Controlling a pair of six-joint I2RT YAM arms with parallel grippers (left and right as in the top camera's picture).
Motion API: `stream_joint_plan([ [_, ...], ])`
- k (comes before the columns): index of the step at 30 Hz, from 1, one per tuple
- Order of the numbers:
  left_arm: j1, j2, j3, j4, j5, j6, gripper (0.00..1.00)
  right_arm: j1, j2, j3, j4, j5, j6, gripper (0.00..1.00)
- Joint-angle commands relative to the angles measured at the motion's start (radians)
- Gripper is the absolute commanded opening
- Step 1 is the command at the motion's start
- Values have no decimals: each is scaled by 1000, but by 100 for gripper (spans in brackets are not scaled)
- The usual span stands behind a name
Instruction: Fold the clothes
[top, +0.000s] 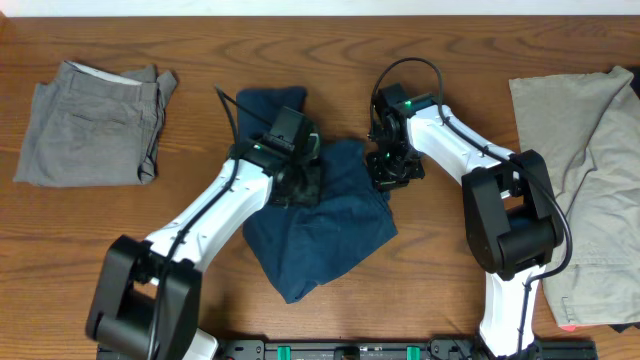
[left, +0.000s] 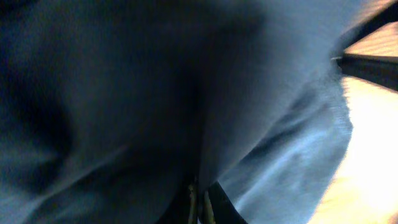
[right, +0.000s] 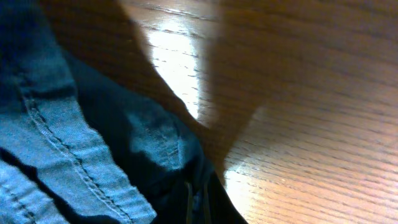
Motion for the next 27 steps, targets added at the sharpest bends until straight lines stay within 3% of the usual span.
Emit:
stream_joint_plan([
  [1, 38, -92, 5, -35, -201, 10, 7, -43, 7, -15, -26, 203, 62, 1],
  [6, 170, -248, 5, -92, -296, 6, 6, -160, -18, 18, -114, 436, 109, 1],
  [11, 356, -356, 5, -99, -244, -81, 7, -286, -93, 21, -107, 439, 95, 1],
  [14, 441, -362, 5, -99, -122, -116, 42, -334, -135, 21, -100, 342, 12, 1],
  [15, 457, -355, 4, -102, -85, -116, 47, -341, -145, 21, -102, 323, -2, 1],
  [17, 472, -340, 4, -115, -41, -124, 53, -342, -154, 21, -116, 316, -5, 1],
  [23, 416, -296, 2, -144, 181, -129, 53, -332, -155, 21, -149, 316, -5, 1],
  [27, 309, -262, -1, -182, 191, -134, 52, -333, -155, 21, -157, 321, -4, 1],
])
